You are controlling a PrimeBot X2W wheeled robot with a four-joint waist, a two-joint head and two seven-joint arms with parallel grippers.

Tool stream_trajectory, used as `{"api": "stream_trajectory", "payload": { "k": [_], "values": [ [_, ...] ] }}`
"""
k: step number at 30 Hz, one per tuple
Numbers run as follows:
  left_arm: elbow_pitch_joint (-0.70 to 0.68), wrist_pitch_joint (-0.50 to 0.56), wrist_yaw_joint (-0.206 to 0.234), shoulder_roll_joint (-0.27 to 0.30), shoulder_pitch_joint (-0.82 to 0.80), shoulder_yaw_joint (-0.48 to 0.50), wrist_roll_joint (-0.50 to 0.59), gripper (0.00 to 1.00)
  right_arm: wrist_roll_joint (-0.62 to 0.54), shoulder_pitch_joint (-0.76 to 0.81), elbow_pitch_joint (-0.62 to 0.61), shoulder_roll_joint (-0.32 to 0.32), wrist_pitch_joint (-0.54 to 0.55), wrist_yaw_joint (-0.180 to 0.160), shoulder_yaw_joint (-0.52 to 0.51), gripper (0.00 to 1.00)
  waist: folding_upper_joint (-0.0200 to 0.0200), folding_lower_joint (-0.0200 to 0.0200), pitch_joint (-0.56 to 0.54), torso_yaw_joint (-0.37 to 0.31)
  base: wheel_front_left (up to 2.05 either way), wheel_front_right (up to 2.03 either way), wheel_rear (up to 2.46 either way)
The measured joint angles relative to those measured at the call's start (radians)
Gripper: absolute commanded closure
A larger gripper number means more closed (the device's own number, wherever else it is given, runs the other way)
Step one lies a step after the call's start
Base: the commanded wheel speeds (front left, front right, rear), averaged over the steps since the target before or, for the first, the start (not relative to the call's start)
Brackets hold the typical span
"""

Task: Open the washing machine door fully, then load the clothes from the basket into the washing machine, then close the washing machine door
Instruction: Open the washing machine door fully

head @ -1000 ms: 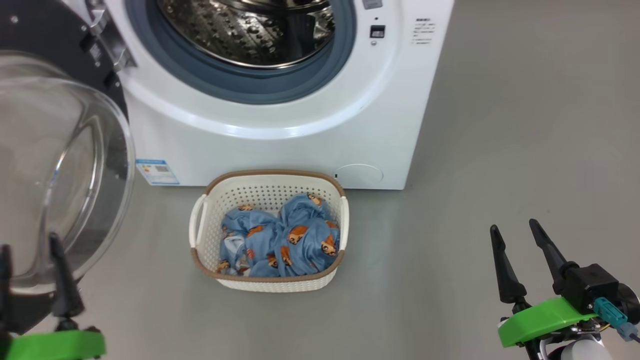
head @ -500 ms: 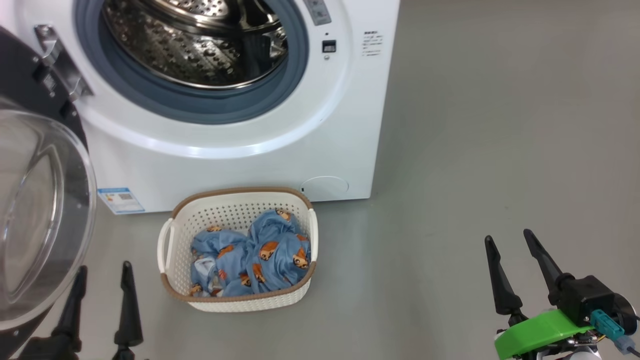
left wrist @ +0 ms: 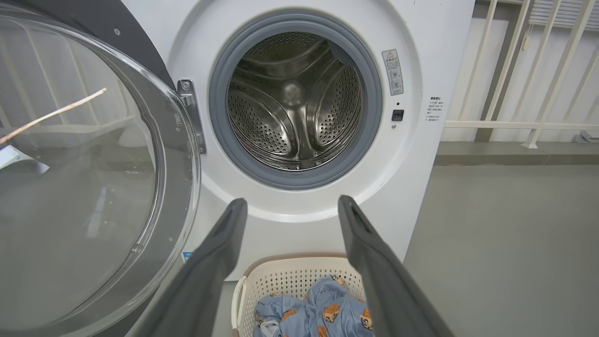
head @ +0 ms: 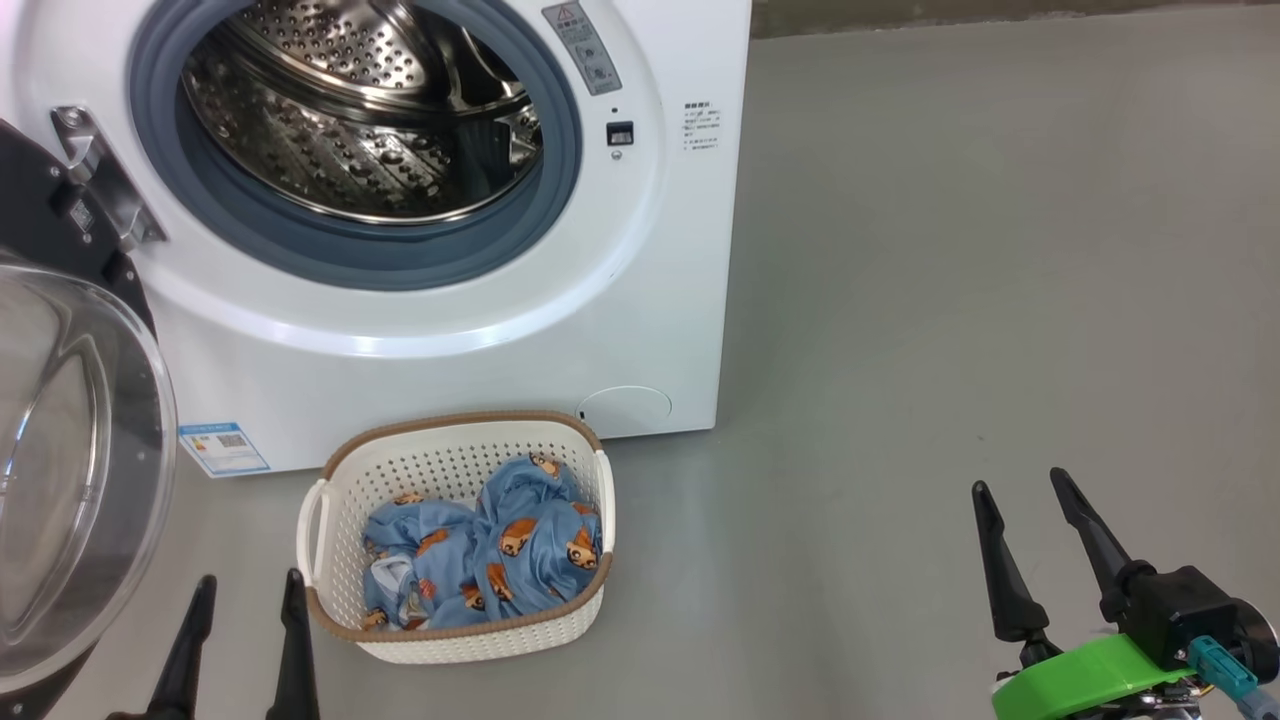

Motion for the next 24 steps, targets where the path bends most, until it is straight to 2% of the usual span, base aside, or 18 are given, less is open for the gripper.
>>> {"api": "stream_trajectory", "payload": {
  "k": [24],
  "values": [
    [0.045,0.000,-0.011,0.000,0.005,0.007,0.008,0.00,0.015,0.001,0.001,0.000,0.000,0.000,0.004,0.00,0.0000,0.0000,-0.015,0.017,0.11,-0.11,0.00]
  ]
}}
